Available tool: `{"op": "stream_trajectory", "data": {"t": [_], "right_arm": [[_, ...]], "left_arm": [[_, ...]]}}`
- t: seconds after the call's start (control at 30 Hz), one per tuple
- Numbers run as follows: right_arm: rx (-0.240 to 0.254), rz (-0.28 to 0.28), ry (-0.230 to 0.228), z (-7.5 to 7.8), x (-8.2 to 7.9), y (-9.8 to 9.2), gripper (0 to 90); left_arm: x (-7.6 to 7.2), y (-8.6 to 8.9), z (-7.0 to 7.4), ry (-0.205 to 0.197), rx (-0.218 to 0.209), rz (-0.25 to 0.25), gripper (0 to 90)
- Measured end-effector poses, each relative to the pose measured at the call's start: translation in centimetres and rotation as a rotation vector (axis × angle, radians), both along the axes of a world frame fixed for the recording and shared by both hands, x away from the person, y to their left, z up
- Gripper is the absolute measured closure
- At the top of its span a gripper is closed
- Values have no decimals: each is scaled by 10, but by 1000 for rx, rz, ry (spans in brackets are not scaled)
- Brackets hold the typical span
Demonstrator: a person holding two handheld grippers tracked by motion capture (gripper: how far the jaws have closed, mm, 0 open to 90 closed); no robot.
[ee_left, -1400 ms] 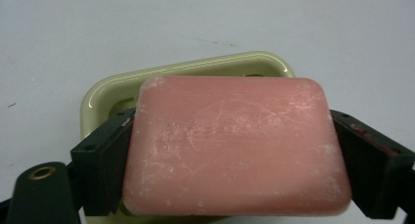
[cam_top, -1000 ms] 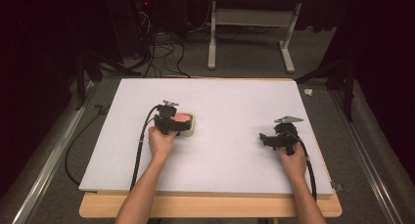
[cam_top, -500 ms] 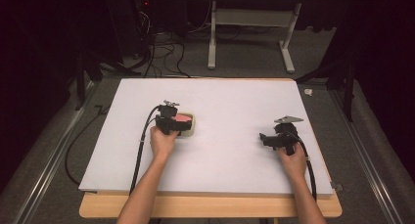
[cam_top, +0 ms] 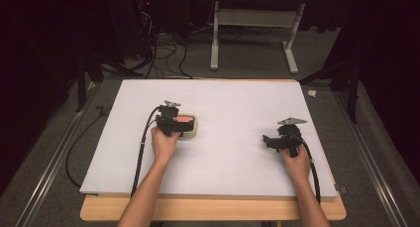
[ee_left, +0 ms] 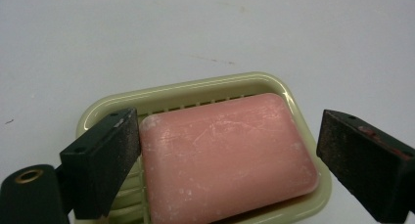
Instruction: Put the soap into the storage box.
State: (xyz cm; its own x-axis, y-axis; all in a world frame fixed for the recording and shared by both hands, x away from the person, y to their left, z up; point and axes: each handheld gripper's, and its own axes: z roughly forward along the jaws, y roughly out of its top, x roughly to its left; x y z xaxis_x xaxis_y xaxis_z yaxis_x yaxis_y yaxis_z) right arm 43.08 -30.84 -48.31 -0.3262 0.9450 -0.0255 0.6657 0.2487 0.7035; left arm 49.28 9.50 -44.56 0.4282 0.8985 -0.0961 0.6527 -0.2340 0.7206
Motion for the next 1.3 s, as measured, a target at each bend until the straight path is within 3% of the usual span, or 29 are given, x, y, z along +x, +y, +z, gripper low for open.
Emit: {"op": "stream_trajectory", "data": {"t": [0.53,0.77,1.3], "right_arm": [[0,0,0,0,0,0,147],[0,0,0,0,0,0,147],[0,0,0,0,0,0,147]], "left_arm": [[-17,1,19,-62,-17,-49,121],[-25,4,22,-73,-48,-78,134],[-41,15,27,-88,-68,-106,143]]}}
